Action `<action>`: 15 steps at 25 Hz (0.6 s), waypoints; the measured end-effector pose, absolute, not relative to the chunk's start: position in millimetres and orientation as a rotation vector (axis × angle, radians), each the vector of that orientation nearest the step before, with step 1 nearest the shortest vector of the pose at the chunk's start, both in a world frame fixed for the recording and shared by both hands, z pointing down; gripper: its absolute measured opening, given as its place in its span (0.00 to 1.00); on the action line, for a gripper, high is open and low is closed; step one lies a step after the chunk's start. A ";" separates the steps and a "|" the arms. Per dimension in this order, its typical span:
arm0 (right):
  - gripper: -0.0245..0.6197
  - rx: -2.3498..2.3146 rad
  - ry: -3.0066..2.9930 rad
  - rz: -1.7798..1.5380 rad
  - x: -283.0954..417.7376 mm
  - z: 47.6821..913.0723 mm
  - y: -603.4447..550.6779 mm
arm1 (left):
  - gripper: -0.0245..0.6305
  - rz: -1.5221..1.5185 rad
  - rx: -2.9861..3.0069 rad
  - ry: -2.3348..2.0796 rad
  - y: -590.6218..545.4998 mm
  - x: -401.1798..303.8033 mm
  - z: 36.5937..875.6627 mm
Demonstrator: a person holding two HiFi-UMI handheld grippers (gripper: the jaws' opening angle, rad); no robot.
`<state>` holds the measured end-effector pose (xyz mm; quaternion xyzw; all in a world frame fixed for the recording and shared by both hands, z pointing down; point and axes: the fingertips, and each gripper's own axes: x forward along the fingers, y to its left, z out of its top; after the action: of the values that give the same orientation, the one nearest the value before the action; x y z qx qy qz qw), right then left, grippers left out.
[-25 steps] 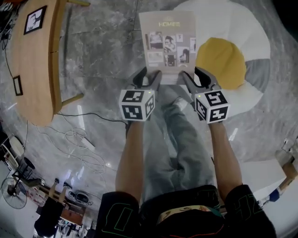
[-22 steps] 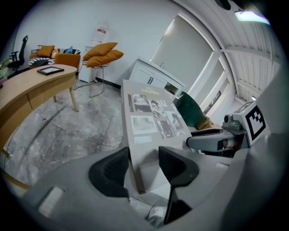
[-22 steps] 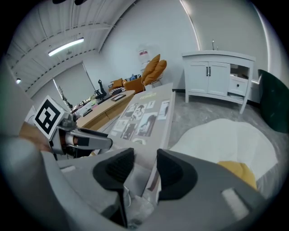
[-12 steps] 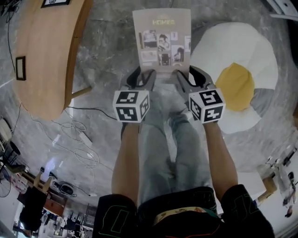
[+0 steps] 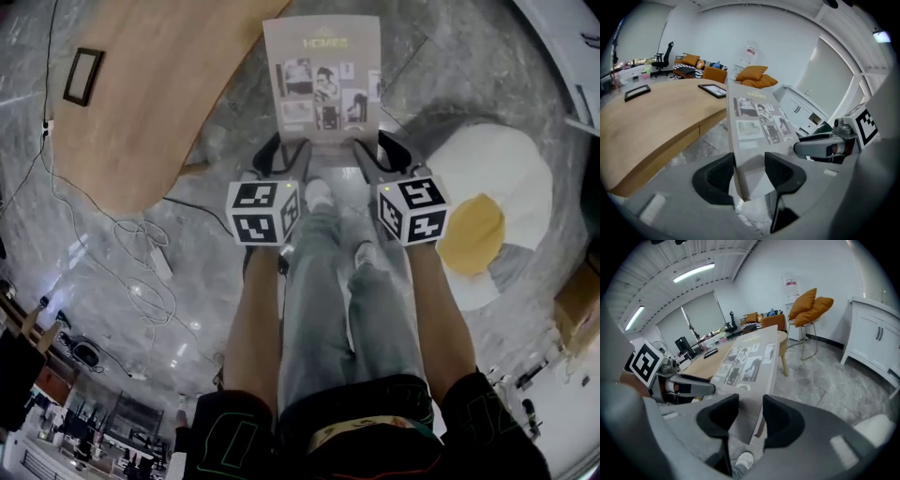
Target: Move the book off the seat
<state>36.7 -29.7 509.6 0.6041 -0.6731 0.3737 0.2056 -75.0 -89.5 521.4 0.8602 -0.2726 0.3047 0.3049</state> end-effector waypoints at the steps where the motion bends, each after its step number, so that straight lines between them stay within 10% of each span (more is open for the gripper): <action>1: 0.29 1.658 -1.888 1.029 31.1 506.8 -36.3 | 0.36 0.797 2.265 -0.744 -93.1 -82.1 519.0; 15: 0.29 1.297 -2.074 0.880 -48.1 510.3 -188.8 | 0.36 0.661 2.042 -1.095 -205.7 -174.2 521.9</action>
<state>-48.1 -188.8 510.3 0.4808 -0.7687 0.3260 0.2678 -174.2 -205.7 521.9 0.7913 -0.4245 0.2560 0.3579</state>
